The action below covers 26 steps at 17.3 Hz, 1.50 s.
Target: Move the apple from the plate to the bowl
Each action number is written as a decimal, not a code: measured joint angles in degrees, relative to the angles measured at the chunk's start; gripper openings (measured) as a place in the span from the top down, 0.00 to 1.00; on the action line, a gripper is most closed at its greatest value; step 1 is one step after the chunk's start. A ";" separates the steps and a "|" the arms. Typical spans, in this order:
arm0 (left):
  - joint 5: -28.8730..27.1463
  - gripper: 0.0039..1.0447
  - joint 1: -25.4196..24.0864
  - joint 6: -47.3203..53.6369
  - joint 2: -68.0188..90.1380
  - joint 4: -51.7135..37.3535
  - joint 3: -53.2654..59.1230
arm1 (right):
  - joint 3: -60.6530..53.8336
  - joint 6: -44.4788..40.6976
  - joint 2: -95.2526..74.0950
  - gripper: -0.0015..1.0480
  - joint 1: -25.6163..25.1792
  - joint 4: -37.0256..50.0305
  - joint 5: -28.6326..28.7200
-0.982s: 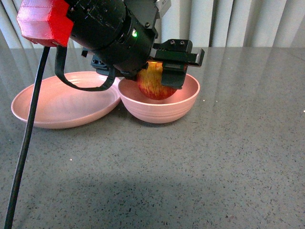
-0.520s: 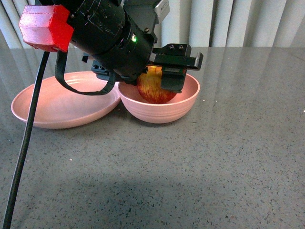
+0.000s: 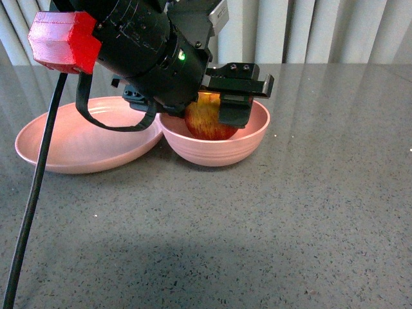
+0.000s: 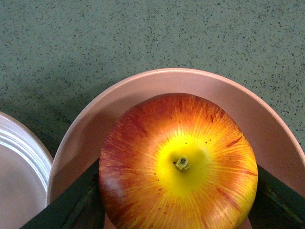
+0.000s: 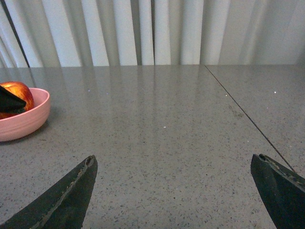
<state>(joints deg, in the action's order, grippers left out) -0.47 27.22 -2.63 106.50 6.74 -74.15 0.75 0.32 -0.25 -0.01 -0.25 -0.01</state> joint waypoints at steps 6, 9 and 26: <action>0.07 0.06 0.07 0.00 -0.02 0.11 -0.20 | 0.00 0.00 0.00 0.06 0.00 0.00 0.00; 0.09 0.06 0.04 -0.02 -0.76 0.13 -0.22 | 0.00 0.00 0.00 0.06 0.00 0.00 0.00; -9.88 0.16 -11.21 5.09 -53.42 -5.57 18.38 | 0.00 0.00 0.00 0.06 0.00 0.02 0.00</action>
<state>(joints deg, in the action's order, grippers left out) -10.35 16.01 2.46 53.08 1.17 -55.77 0.75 0.32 -0.25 -0.01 -0.23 -0.01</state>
